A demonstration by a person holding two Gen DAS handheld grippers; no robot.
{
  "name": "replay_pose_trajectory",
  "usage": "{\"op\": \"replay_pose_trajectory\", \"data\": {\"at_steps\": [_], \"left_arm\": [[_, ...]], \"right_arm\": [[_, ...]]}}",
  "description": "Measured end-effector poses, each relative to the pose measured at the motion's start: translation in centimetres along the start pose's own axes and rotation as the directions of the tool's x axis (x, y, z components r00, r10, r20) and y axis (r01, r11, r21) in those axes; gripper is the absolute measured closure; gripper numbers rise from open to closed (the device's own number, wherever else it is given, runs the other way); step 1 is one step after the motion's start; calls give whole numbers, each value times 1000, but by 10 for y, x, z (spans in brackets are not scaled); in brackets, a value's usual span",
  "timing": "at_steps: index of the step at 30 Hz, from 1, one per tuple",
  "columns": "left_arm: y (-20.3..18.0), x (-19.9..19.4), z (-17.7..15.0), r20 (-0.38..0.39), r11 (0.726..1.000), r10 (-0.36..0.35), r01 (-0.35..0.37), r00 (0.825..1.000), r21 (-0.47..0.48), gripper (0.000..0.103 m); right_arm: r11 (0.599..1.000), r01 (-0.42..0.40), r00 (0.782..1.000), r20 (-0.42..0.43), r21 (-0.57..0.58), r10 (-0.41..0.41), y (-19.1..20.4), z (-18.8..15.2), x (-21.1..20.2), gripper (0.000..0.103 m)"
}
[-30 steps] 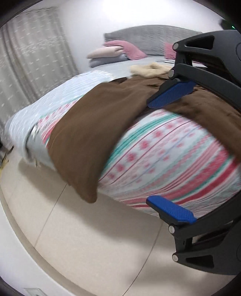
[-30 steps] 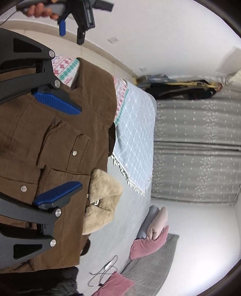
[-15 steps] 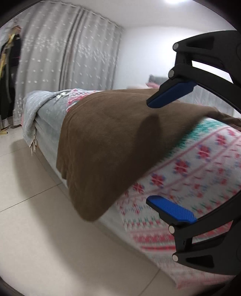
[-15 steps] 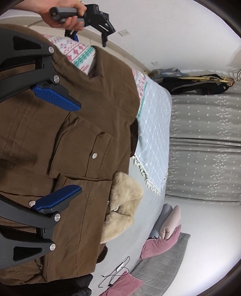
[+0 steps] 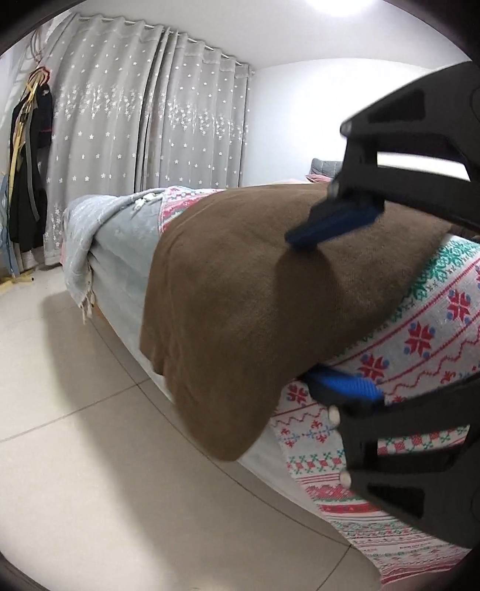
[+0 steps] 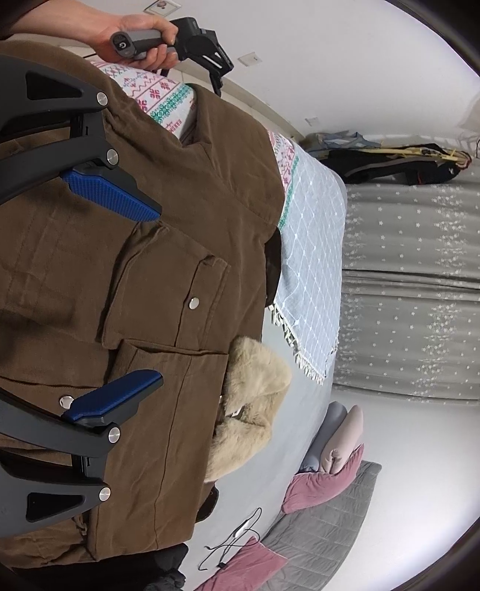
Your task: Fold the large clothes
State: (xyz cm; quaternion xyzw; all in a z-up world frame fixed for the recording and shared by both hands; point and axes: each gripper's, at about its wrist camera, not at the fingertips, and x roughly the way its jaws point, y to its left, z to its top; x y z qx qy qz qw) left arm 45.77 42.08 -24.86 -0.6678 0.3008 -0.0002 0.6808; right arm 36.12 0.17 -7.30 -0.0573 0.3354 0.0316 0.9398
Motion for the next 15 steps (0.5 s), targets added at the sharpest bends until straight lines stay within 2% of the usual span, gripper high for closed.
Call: {"op": "replay_pose_trajectory", "data": {"at_steps": [2,5,8,15], "left_arm": [[-3,-2,0,19,1000,-2,1,1000,12,67],[-9,-7,2,53,1000,3,-4,999,29,84],[-24,-19,3,102,998,6,-14,995,69,90],[-79,-47,-3,206,979,-32,-10,978,202,92]], "right_arm": [[1000,1,1000,2,-2,-1,1,0,-1,19],[1000,12,1000,11,1,-12,-1,1,-4,19],[1000,15,1000,14,10,-15,-4,2,-5,19],[1000,5,1000,7,26,-5,-8,4,-4,19]]}}
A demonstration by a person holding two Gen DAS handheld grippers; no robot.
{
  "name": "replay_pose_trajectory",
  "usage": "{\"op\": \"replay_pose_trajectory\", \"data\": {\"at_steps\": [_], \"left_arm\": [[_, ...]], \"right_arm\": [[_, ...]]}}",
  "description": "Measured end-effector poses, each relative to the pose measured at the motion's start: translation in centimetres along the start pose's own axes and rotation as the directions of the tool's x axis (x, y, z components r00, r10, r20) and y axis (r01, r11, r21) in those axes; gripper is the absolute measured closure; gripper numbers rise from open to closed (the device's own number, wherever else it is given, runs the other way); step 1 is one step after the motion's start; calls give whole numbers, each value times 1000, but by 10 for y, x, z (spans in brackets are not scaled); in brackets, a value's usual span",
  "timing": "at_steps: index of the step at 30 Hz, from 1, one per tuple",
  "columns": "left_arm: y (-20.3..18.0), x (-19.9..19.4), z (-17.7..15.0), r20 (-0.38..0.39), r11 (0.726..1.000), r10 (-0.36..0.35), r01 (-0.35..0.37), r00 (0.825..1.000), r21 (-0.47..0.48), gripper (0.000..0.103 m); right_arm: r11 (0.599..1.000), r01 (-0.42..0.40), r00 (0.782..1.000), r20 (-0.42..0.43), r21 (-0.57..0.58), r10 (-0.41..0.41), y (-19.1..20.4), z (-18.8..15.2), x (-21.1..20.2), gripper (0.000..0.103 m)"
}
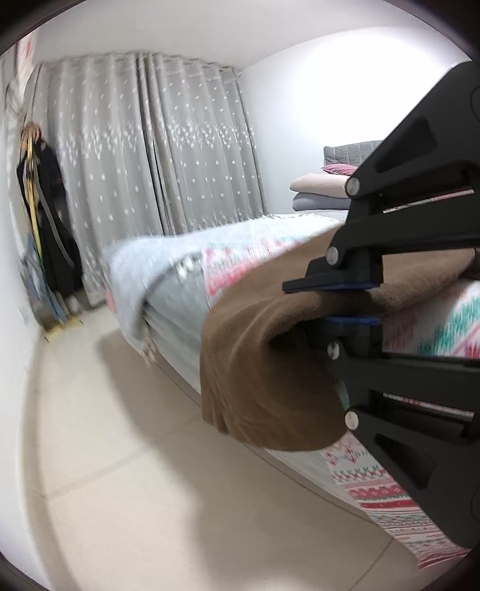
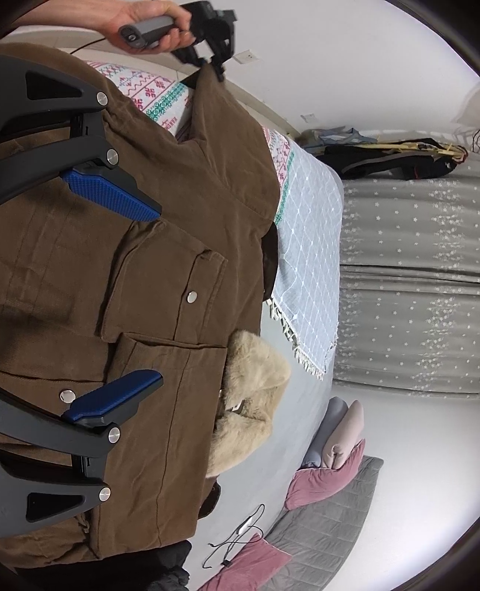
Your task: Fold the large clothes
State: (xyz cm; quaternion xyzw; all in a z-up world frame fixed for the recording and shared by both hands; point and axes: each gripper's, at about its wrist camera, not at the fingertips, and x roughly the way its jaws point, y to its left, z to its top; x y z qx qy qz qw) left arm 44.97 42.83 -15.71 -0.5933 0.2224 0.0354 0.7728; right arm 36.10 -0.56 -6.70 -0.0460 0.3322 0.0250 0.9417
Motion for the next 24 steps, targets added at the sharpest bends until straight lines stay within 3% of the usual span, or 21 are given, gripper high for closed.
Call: {"op": "replay_pose_trajectory", "data": {"at_steps": [6,9,14,18,21,24], "left_arm": [[-80,-23,-4,68,977,-43,28,997,211,92],[-134,-30,-20,72,931,-72,41,995,364,92],[-216,-41,-76,26,785,-126,84,992,614,92],[-267,-32,-138,-71,638,-134,141,988,757,92],[-288,-14,-194,-176,532,-95,200,980,823,92],[-288,12,-246,-286,482,-25,262,958,836,92]], "right_arm": [[1000,-1,1000,13,5,1,-2,2,-5,19],[1000,-13,1000,9,20,12,-7,3,-7,19],[999,-16,1000,23,39,15,-16,7,-15,19],[998,-45,998,40,54,43,-30,15,-29,19],[993,-78,996,47,94,74,-61,23,-41,19],[991,-43,998,40,129,38,-107,27,-49,18]]}}
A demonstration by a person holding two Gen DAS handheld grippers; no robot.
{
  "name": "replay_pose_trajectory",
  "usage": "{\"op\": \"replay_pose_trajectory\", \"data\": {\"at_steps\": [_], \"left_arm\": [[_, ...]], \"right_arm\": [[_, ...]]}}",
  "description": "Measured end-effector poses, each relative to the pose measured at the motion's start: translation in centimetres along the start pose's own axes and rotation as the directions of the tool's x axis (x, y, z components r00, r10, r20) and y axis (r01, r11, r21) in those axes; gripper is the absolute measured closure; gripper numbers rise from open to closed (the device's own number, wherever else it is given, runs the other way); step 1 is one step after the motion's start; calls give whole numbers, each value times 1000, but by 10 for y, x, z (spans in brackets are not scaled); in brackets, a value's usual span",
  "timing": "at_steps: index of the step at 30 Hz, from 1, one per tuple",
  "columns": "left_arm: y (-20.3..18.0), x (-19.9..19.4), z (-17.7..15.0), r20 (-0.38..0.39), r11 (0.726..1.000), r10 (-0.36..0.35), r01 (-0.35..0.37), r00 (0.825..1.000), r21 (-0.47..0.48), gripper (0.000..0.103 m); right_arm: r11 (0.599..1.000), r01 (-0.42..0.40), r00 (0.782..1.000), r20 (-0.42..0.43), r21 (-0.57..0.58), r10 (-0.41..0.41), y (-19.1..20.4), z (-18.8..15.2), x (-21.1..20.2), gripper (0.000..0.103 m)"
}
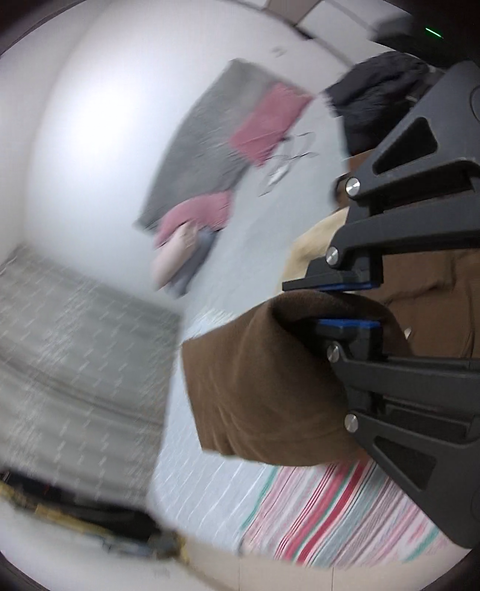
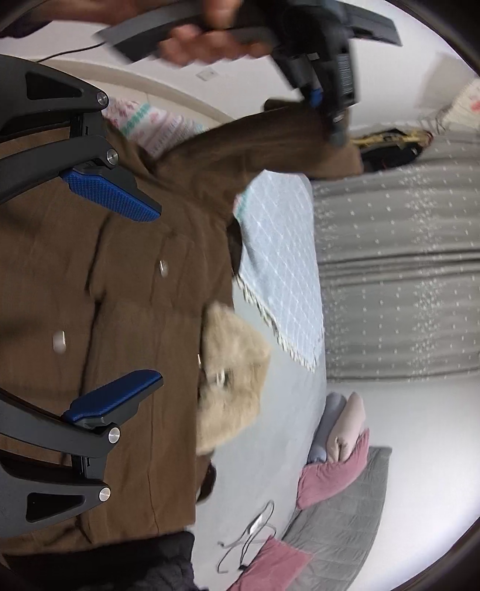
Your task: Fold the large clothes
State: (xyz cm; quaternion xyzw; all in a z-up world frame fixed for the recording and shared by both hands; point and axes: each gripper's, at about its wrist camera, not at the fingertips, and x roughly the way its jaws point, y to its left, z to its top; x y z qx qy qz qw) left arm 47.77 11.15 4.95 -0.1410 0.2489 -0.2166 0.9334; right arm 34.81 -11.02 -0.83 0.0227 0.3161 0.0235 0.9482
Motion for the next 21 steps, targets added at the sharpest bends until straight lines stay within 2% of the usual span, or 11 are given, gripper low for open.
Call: {"op": "replay_pose_trajectory", "data": {"at_steps": [3,6,9,11,12,14,15,16,18,20,21], "left_arm": [[-23,42,-38,-154,999,-40,44,987,22,91],[-44,70,-85,-331,996,-62,80,942,40,90],[-54,66,-118,-401,994,-58,90,914,62,90],[-47,55,-123,-410,993,-92,114,908,29,79],[-47,50,-122,-406,991,-125,131,905,-11,75],[-44,35,-112,-373,983,-185,171,909,-69,46],[-47,31,-110,-358,983,-186,173,915,-69,40],[-47,27,-106,-352,983,-181,170,918,-62,35],[-44,19,-99,-338,984,-178,161,924,-78,35],[-31,23,-95,-321,981,-159,114,934,-156,28],[-18,28,-94,-325,977,-120,54,938,-206,28]], "right_arm": [[996,47,999,-22,82,-45,-60,2,-2,13],[960,92,995,-53,264,-81,-129,-7,4,12],[884,81,994,-101,460,-39,-188,-29,22,11],[841,59,992,-128,537,12,-208,-42,38,12],[820,41,988,-146,570,52,-214,-49,49,12],[803,7,982,-156,596,107,-212,-55,62,11],[804,-9,978,-162,595,131,-207,-55,68,11],[808,-14,976,-167,589,139,-202,-54,71,11],[831,-26,973,-176,556,148,-188,-51,75,12],[856,-30,973,-182,517,145,-177,-48,75,11],[865,-28,972,-187,502,140,-172,-46,75,11]]}}
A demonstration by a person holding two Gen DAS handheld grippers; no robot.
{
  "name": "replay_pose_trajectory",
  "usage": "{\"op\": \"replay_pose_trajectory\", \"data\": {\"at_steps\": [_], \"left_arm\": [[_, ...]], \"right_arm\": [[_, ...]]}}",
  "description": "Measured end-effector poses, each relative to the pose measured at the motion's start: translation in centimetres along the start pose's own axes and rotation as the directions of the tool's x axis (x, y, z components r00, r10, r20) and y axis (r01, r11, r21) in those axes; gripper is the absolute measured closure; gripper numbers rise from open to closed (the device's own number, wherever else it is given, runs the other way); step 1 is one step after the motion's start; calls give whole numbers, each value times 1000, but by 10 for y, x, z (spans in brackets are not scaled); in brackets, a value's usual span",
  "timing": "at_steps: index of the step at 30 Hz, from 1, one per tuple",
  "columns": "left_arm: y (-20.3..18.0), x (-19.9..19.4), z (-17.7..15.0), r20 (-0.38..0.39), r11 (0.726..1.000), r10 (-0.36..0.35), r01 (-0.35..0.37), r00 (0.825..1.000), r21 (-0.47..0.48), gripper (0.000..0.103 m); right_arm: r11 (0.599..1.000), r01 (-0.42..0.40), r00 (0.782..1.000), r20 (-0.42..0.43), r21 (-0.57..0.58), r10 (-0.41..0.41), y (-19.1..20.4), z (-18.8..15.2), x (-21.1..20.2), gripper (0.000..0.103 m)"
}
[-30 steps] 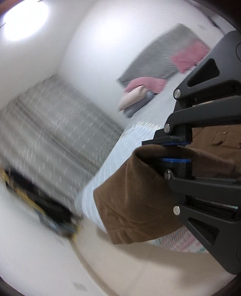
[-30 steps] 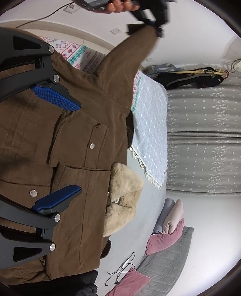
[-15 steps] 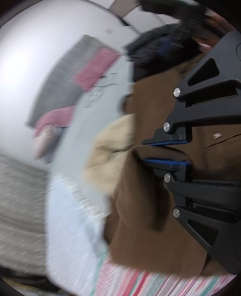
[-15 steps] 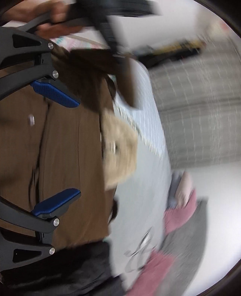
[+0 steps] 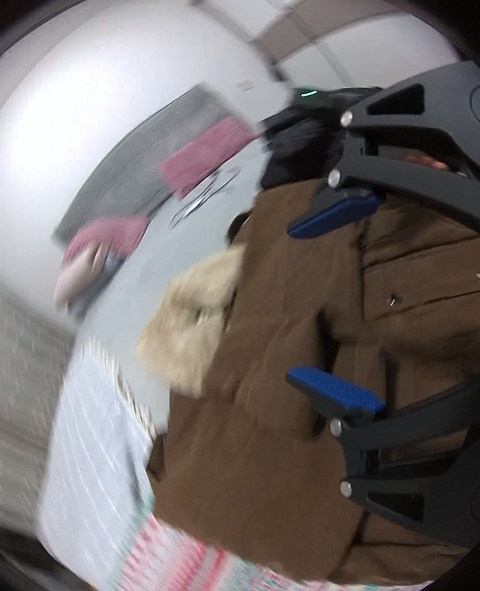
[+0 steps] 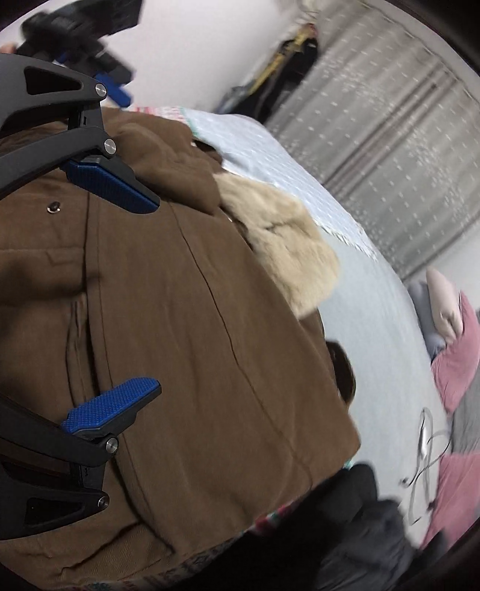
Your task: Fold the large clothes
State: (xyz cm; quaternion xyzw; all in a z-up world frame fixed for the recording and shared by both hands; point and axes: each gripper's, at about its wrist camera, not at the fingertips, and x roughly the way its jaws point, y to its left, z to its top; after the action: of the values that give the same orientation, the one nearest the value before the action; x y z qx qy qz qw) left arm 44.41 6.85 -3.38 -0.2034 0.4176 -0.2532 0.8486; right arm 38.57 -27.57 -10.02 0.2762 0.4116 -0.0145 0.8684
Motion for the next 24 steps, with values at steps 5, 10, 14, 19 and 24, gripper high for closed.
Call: {"op": "replay_pose_trajectory", "data": {"at_steps": [5,10,14,19,24], "left_arm": [[23,35,1,-114,988,50,-66,992,-141,28],[14,69,-8,-120,965,120,-144,985,-217,51],[-19,78,-10,-39,977,83,-89,996,-196,77],[-84,105,-32,-94,996,-62,56,994,-64,77],[-107,114,-46,-207,985,-173,163,963,-62,65]], "right_arm": [[1000,16,1000,7,-2,-16,-1,0,-4,11],[1000,19,1000,8,9,-19,-7,0,-7,11],[999,26,1000,15,35,-26,-15,2,-10,12],[997,24,998,57,72,-29,-24,5,-24,12],[991,58,993,94,123,-69,-45,9,-35,11]]}}
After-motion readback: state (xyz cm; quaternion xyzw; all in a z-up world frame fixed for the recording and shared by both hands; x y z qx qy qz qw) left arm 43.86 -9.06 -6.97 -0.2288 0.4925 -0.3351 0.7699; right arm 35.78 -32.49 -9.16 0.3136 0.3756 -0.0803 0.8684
